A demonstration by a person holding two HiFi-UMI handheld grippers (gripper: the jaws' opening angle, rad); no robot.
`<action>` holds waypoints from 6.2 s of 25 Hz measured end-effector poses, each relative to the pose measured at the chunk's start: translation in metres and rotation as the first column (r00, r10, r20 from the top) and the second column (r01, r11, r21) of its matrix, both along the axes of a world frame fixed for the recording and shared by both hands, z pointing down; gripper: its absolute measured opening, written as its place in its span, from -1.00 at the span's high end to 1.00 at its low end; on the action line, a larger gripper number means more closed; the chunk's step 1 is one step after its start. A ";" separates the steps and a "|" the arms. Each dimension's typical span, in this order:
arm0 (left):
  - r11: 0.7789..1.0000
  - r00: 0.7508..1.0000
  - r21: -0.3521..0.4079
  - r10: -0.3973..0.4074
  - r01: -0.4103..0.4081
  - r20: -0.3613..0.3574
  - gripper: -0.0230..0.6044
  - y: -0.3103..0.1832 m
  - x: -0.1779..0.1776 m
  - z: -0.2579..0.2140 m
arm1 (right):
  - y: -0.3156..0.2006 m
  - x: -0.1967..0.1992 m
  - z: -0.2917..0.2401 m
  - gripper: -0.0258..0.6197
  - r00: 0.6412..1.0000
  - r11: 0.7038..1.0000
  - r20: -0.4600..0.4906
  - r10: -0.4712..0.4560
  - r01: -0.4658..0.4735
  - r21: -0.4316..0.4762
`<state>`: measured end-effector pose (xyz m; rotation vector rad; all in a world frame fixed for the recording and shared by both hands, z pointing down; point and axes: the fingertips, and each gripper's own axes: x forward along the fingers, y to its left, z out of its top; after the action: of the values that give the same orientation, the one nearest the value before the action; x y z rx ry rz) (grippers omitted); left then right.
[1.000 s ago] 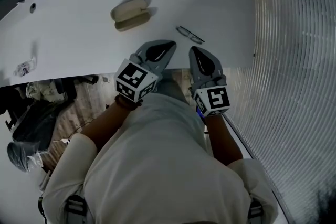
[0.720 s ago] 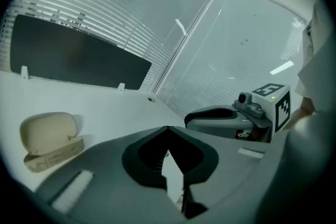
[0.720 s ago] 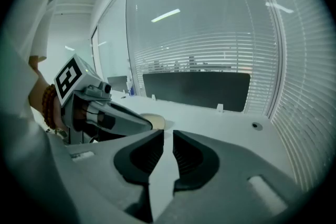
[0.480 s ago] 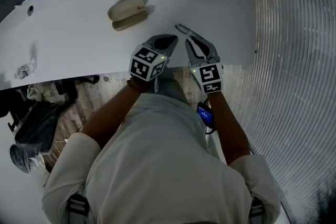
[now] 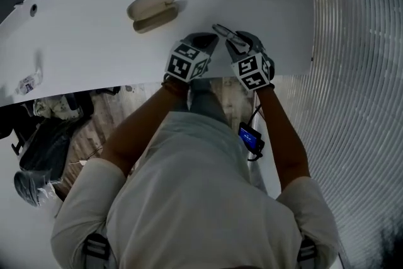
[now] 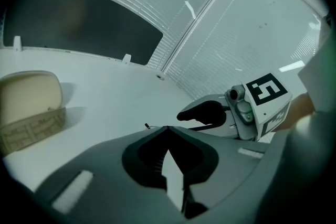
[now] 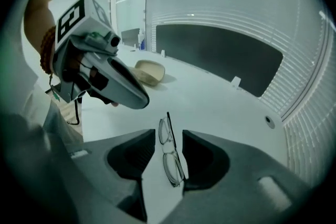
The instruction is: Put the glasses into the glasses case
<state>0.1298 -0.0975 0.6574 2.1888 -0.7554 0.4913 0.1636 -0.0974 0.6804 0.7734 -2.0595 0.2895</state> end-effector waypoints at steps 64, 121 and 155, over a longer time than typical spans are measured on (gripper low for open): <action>0.985 0.991 0.123 -0.127 0.122 0.029 0.92 -0.022 -0.050 -0.088 | -0.006 -0.048 -0.122 0.63 0.961 0.952 -0.023 -0.276 0.277 0.133; 0.882 0.878 -0.049 -0.457 0.468 0.144 0.92 -0.050 -0.251 0.006 | -0.071 -0.254 -0.010 0.63 0.507 0.507 -0.240 -0.828 0.859 0.069; 0.888 0.886 -0.085 -0.437 0.453 0.159 0.92 -0.056 -0.248 0.035 | -0.083 -0.244 0.046 0.57 0.482 0.499 -0.254 -0.838 0.867 -0.001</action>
<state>-0.1180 -0.1537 0.6928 1.8033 -1.2337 0.4354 -0.0807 -0.1803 0.7268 -0.2489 -1.9878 -0.5006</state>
